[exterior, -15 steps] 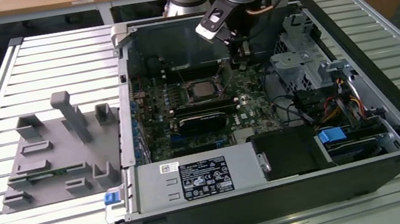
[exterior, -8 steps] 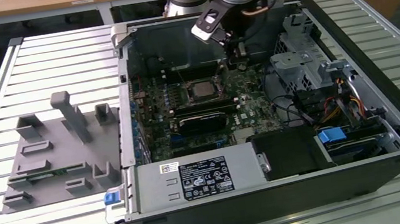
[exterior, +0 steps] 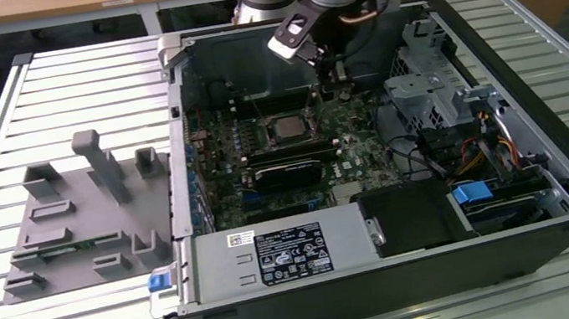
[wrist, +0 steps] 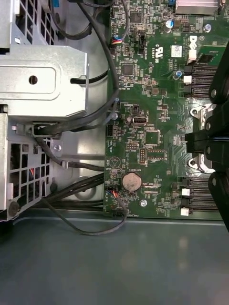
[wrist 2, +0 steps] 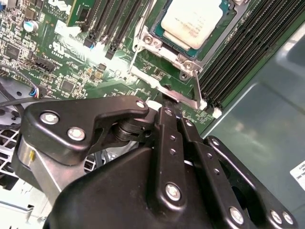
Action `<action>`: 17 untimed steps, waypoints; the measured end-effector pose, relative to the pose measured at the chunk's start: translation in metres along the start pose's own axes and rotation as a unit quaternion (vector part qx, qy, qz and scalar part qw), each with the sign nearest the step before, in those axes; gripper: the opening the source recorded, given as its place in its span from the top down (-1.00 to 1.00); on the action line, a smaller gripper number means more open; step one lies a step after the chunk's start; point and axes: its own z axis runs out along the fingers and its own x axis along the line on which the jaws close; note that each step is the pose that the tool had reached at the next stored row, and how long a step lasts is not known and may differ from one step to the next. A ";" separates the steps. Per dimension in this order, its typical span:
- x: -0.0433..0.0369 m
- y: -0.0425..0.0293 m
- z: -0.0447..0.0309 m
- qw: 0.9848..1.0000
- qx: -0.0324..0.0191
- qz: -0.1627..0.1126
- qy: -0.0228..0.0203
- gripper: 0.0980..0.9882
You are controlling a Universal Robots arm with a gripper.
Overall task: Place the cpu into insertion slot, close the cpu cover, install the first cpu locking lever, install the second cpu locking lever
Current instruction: 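Close the cpu cover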
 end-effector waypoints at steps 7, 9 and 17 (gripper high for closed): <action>0.0000 -0.0041 0.0018 1.000 0.000 0.000 0.000 0.98; 0.0000 -0.0053 0.0023 1.000 0.000 0.000 0.000 0.98; 0.0000 -0.0089 0.0045 1.000 0.000 0.000 0.000 0.98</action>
